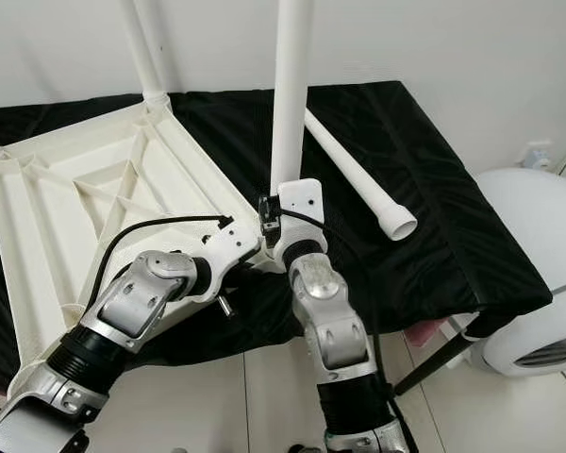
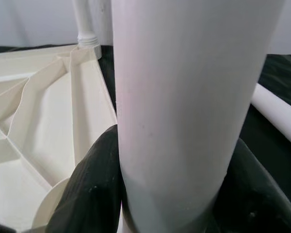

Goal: Building children table

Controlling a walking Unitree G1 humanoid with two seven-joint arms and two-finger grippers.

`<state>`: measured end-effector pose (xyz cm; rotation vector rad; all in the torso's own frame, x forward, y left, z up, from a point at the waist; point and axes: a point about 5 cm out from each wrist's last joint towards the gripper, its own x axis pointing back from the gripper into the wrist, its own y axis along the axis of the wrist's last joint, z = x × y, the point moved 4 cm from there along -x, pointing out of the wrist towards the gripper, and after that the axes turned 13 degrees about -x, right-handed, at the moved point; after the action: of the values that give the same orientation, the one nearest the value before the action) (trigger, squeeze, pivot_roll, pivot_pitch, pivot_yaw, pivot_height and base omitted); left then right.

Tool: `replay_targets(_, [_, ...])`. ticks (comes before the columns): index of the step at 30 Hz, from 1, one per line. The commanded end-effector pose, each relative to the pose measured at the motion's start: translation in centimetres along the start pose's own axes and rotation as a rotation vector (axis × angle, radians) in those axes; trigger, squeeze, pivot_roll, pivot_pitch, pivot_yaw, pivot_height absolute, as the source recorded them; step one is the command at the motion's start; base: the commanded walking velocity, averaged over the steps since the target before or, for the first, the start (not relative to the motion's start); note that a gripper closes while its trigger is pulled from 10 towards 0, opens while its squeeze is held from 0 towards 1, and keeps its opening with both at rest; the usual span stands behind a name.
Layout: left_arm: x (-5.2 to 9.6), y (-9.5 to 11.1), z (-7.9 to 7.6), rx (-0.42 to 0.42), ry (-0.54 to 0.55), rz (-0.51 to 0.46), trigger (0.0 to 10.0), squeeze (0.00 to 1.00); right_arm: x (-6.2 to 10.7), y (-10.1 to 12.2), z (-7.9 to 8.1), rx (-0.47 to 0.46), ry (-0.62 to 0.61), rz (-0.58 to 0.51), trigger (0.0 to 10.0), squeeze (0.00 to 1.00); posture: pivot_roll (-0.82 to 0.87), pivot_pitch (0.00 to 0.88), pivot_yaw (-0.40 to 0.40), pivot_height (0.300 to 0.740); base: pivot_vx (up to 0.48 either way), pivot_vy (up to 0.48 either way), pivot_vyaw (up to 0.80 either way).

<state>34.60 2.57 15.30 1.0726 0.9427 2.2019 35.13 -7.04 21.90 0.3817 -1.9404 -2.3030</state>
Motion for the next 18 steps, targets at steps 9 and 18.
replay_targets(9, [0.6, 2.8, 1.5, -0.06, 0.08, -0.08, 10.0, 0.0, 0.7, -3.5, -2.3, 0.057, 0.04, 0.207, 10.0, 0.0, -0.07, 0.148, 0.037, 0.74, 0.0, 0.0, 0.0])
replay_targets(18, [0.7, 2.6, 1.4, -0.06, 0.078, -0.076, 10.0, 0.0, 0.9, -4.2, -3.1, 0.062, 0.038, 0.226, 10.0, 0.0, -0.07, 0.143, 0.041, 0.74, 0.0, 0.0, 0.0])
